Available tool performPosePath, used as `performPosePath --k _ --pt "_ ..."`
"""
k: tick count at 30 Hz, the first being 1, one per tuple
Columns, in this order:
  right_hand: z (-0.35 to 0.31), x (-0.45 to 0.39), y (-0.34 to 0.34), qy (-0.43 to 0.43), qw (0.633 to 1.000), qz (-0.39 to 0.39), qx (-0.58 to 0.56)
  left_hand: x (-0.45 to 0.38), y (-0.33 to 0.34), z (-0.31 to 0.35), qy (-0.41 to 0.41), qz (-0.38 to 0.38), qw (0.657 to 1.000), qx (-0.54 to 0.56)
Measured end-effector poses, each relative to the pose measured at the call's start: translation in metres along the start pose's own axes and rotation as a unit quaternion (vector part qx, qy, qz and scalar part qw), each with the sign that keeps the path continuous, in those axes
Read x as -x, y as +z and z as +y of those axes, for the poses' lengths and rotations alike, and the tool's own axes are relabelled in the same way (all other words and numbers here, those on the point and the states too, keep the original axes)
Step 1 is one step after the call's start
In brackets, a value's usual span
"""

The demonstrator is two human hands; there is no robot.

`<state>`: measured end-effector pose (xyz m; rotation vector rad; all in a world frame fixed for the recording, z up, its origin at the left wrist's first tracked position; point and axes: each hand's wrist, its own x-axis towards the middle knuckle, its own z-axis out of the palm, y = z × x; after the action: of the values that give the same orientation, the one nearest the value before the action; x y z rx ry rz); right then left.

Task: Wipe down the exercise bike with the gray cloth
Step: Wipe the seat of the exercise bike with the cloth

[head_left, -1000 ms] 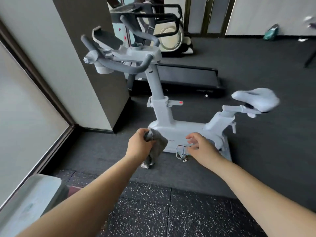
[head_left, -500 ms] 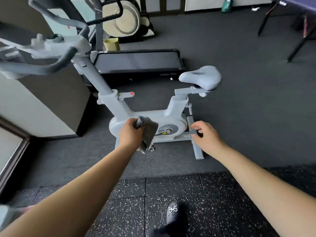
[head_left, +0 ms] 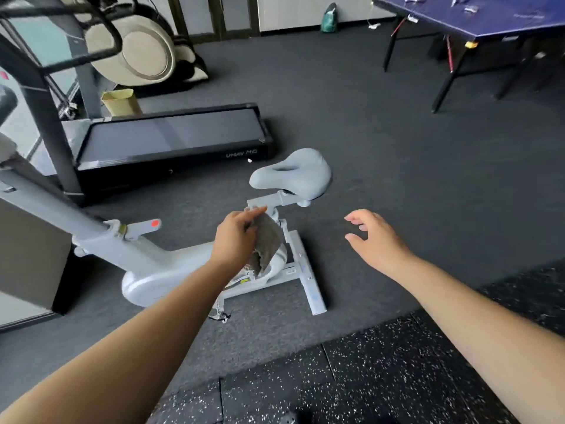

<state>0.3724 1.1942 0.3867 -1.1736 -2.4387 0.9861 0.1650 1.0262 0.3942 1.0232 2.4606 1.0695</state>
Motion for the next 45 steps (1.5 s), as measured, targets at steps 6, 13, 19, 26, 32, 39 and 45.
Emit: performPosePath --k 6,13,19,26,32,39,45 --pt "0.025 -0.072 -0.017 -0.020 1.000 -0.022 -0.010 -0.060 0.025 0.022 -0.030 0.036 0.999 -0.022" --pt "0.045 -0.177 -0.045 -0.089 0.991 -0.103 0.008 -0.114 0.061 0.042 -0.115 0.111 0.987 0.016" --pt "0.050 -0.251 -0.053 -0.134 0.978 -0.159 0.010 -0.140 0.081 0.062 -0.158 0.183 0.969 0.043" --pt "0.046 -0.322 -0.038 -0.161 0.962 -0.216 0.035 -0.188 0.080 0.058 -0.183 0.186 0.964 0.057" --pt "0.045 -0.382 -0.027 -0.157 0.956 -0.238 0.067 -0.249 0.090 0.054 -0.197 0.172 0.950 0.172" --pt "0.038 -0.442 0.003 -0.180 0.935 -0.298 0.070 -0.312 0.126 0.053 -0.196 0.087 0.944 0.250" --pt "0.035 -0.487 0.035 -0.242 0.870 -0.418 0.099 -0.314 0.159 0.027 -0.169 0.099 0.972 -0.133"
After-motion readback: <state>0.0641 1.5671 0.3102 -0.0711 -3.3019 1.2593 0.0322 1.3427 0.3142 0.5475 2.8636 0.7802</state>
